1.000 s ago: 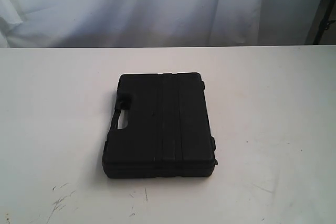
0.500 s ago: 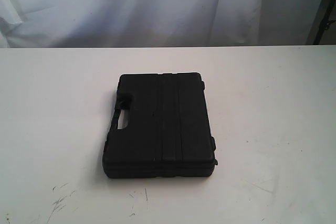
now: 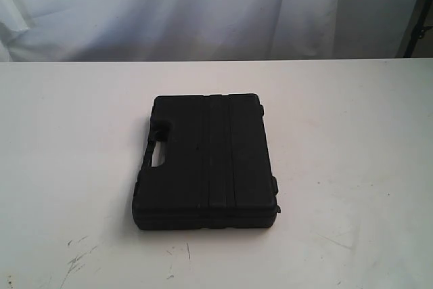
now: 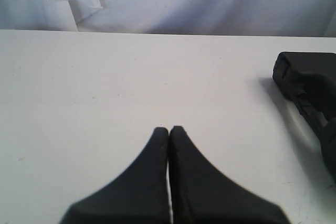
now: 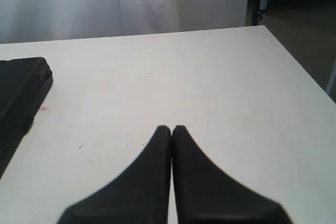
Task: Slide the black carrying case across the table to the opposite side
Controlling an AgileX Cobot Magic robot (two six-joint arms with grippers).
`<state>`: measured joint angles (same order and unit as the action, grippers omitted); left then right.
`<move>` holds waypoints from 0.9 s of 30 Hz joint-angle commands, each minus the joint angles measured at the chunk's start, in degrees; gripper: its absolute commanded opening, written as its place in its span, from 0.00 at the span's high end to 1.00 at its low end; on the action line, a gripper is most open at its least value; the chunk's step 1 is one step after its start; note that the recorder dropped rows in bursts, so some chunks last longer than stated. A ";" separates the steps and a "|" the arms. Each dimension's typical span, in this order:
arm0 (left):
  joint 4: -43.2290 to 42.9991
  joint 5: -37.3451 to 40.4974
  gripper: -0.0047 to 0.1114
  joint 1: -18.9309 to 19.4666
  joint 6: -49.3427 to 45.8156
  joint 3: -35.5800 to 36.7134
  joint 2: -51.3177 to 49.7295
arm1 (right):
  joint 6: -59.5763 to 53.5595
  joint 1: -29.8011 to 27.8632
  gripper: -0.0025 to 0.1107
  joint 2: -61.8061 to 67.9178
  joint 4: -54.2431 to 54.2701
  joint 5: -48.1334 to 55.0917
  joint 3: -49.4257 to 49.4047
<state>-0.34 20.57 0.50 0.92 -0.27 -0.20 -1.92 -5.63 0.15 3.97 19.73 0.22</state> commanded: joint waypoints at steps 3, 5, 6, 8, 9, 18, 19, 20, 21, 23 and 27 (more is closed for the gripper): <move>-0.20 -0.83 0.96 0.15 0.40 0.27 0.20 | -0.70 -0.30 0.98 -0.15 -0.08 0.08 -0.22; -0.20 -0.83 0.96 0.15 0.40 0.27 0.20 | -0.70 -0.30 0.98 -0.15 -0.08 0.08 -0.22; -0.20 -0.83 0.96 0.15 0.40 0.27 0.20 | -0.70 -0.30 0.98 -0.15 -0.08 0.08 -0.22; -0.20 -0.83 0.96 0.15 0.40 0.27 0.20 | -0.70 -0.30 0.98 -0.15 -0.08 0.08 -0.22; -0.20 -0.83 0.96 0.15 0.40 0.27 0.20 | -0.60 -0.30 0.98 -0.15 -0.08 0.09 -0.22; -0.20 -1.19 0.96 0.15 0.40 0.27 0.20 | -0.83 -0.30 0.98 -0.15 -0.08 0.09 -0.22; -0.20 -1.95 0.96 0.15 0.40 0.27 0.20 | -0.83 -0.30 0.98 -0.15 -0.08 0.09 -0.22; -0.20 -3.24 0.96 0.15 0.40 0.27 0.20 | -0.83 -0.30 0.98 -0.15 -0.08 0.09 -0.22; 0.34 -7.99 0.96 0.15 0.40 0.27 0.20 | -0.83 -0.30 0.98 -0.15 -0.08 0.09 -0.22; 1.55 -16.36 0.96 0.15 0.40 0.27 0.20 | -0.83 -0.30 0.98 -0.15 -0.08 0.09 -0.22; 1.55 -22.34 0.96 0.15 0.40 0.27 0.20 | -0.83 -0.30 0.98 -0.15 -0.08 0.09 -0.22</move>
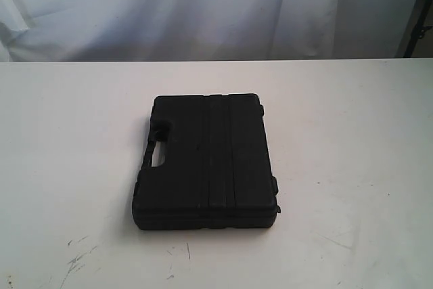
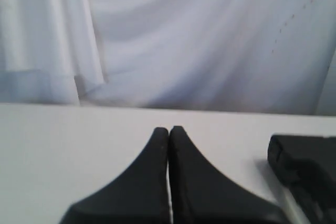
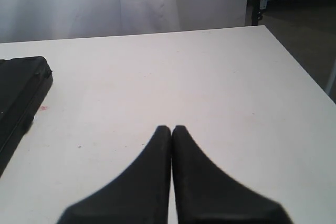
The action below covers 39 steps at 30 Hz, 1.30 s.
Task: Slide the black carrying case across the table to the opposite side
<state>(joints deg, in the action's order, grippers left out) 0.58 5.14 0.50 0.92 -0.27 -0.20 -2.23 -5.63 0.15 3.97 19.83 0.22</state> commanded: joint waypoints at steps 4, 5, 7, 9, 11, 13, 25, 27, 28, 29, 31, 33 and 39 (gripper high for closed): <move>0.63 -9.37 0.96 0.15 0.40 0.27 0.20 | -0.52 -0.30 0.98 -0.15 -0.08 -0.02 -0.22; 0.63 -10.38 0.96 0.15 0.40 0.27 0.20 | -0.52 -0.30 0.98 -0.15 -0.08 -0.02 -0.22; 0.63 -11.79 0.96 0.15 0.81 0.27 0.20 | -0.52 -0.30 0.98 -0.15 -0.08 -0.02 -0.22; 2.34 -10.49 0.96 0.15 2.01 0.12 0.20 | -0.52 -0.30 0.98 -0.15 -0.08 -0.02 -0.22; 2.34 -8.47 0.96 0.15 2.01 -2.28 0.20 | -0.52 -0.30 0.98 -0.15 -0.08 -0.02 -0.22; 2.34 -6.05 0.96 0.15 2.01 -5.43 0.20 | -0.52 -0.30 0.98 -0.15 -0.08 -0.02 -0.22; 2.34 4.97 0.96 0.15 2.01 -28.19 -19.82 | -0.52 -0.30 0.98 -0.15 -0.08 -0.02 -0.22; 2.34 7.50 0.96 0.15 2.01 -32.08 -25.18 | -0.52 -0.30 0.98 -0.15 -0.08 -0.02 -0.22; 2.34 9.29 0.96 0.15 2.01 -34.09 -27.97 | -0.52 -0.30 0.98 -0.15 -0.08 -0.02 -0.22; 2.34 11.04 0.96 0.15 2.01 -35.69 -30.21 | -0.52 -0.30 0.98 -0.15 -0.08 -0.02 -0.22; 2.34 16.28 0.96 0.15 2.01 -39.72 -35.93 | -0.52 -0.30 0.98 -0.15 -0.08 -0.02 -0.22; 3.04 22.39 0.96 0.15 1.84 -43.15 -41.02 | -0.52 -0.30 0.98 -0.15 -0.08 -0.02 -0.22; 8.45 34.94 0.96 0.15 1.62 -51.08 -55.54 | -0.52 -0.30 0.98 -0.15 -0.08 -0.02 -0.22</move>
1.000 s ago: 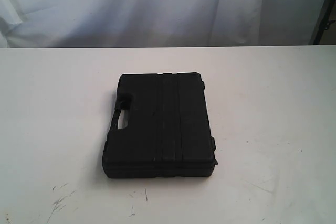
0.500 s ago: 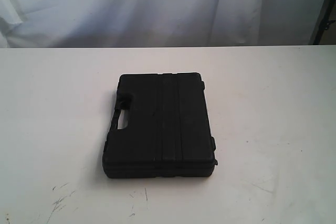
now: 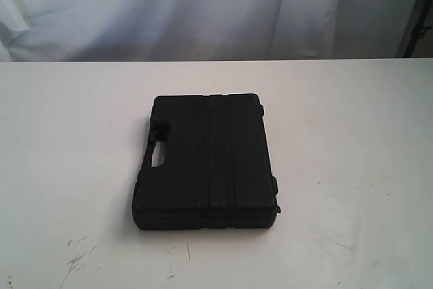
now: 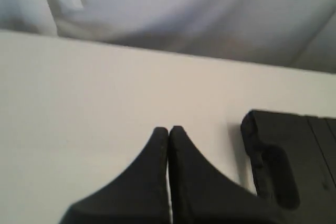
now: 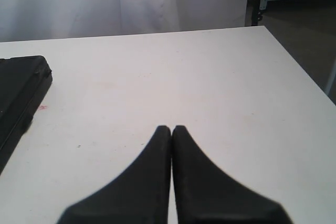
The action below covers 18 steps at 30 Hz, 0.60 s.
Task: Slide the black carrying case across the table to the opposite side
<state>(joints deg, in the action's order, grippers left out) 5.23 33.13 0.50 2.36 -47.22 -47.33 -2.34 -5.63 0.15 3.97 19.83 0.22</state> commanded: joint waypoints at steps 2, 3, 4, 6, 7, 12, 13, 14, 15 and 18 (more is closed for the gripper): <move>4.47 8.10 0.96 0.15 -0.69 -5.03 -11.72 | -0.41 -0.30 0.98 -0.15 -0.08 -0.02 -0.22; 4.99 8.20 0.96 0.15 -2.36 -5.26 -13.25 | -0.41 -0.30 0.98 -0.15 -0.08 -0.02 -0.22; 5.87 8.35 0.96 0.15 -5.11 -5.26 -14.62 | -0.41 -0.30 0.98 -0.15 -0.08 -0.02 -0.22; 9.10 8.24 0.96 0.15 -11.67 -5.37 -16.78 | -0.41 -0.30 0.98 -0.15 -0.08 -0.02 -0.22; 11.20 8.24 0.96 0.15 -15.68 -5.37 -17.91 | -0.18 -0.30 0.98 -0.15 -0.08 -0.02 -0.22; 23.58 8.50 0.96 -0.24 -33.82 -5.37 -23.42 | -0.04 -0.30 0.98 -0.15 -0.08 -0.02 -0.22; 25.31 8.91 0.96 -0.71 -35.51 -5.51 -24.68 | -0.04 -0.30 0.98 -0.15 -0.08 -0.02 -0.22; 26.54 9.77 0.96 -1.19 -35.81 -5.81 -26.00 | -0.04 -0.30 0.98 -0.15 -0.08 -0.02 -0.22; 27.27 10.37 0.96 -1.56 -35.81 -6.32 -27.05 | -0.04 -0.30 0.98 -0.15 -0.08 -0.02 -0.22; 28.27 13.10 0.95 -2.22 -35.59 -8.64 -30.46 | -0.04 -0.30 0.98 -0.15 -0.08 -0.02 -0.22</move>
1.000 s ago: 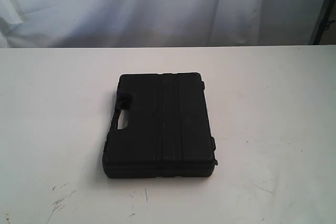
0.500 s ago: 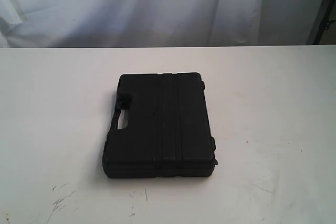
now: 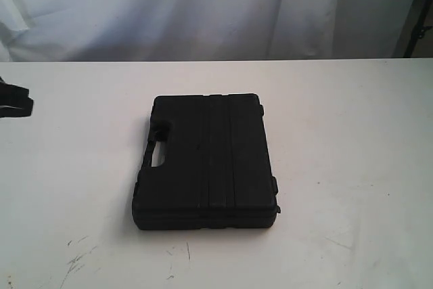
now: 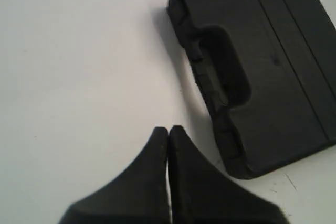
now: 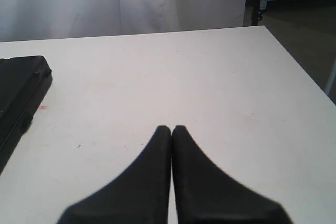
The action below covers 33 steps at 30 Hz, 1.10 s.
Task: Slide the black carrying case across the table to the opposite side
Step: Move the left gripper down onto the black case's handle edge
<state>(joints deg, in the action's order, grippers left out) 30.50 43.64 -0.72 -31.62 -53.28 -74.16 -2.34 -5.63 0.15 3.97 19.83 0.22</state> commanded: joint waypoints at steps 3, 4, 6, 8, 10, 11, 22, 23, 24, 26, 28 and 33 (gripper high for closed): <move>7.08 3.08 0.95 -1.01 -1.68 -3.73 -5.93 | 0.02 -0.30 0.98 -0.15 -0.08 -0.02 -0.22; 8.33 3.07 0.95 -1.01 -1.84 -3.86 -6.63 | 0.02 -0.30 0.98 -0.15 -0.08 -0.02 -0.22; 10.03 1.61 0.95 -1.01 -1.84 -4.25 -7.54 | 0.02 -0.30 0.98 -0.15 -0.08 -0.02 -0.22; 11.81 -0.31 0.95 -1.01 -1.84 -4.36 -8.54 | 0.02 -0.30 0.98 -0.15 -0.08 -0.02 -0.22; 14.54 -1.88 0.95 -1.01 -1.84 -4.36 -9.33 | 0.02 -0.30 0.98 -0.15 -0.08 -0.02 -0.22; 15.50 -1.74 0.95 -1.01 -1.84 -4.64 -9.99 | 0.02 -0.30 0.98 -0.15 -0.08 -0.02 -0.22; -2.33 6.52 0.96 -7.47 15.85 -18.11 -20.71 | -0.11 -0.30 0.98 -0.15 -0.08 -0.02 -0.22; -4.91 6.61 0.96 -8.27 17.95 -18.94 -21.65 | -0.11 -0.30 0.98 -0.15 -0.08 -0.02 -0.22; -6.97 6.90 0.96 -9.27 20.02 -19.99 -22.60 | -0.11 -0.30 0.98 -0.15 -0.08 -0.02 -0.22; -9.30 7.54 0.96 -11.00 22.69 -21.83 -24.31 | 0.16 -0.30 0.98 -0.15 -0.08 -0.02 -0.22; -10.32 7.76 0.96 -12.50 24.63 -23.72 -26.16 | 0.16 -0.30 0.98 -0.15 -0.08 -0.02 -0.22; -14.01 9.22 0.96 -15.20 31.62 -27.92 -30.60 | 0.16 -0.30 0.98 -0.15 -0.08 -0.02 -0.22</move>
<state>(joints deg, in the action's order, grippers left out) 19.59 51.43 -14.45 -5.21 -78.81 -102.53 -2.20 -5.63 0.15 3.97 19.83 0.22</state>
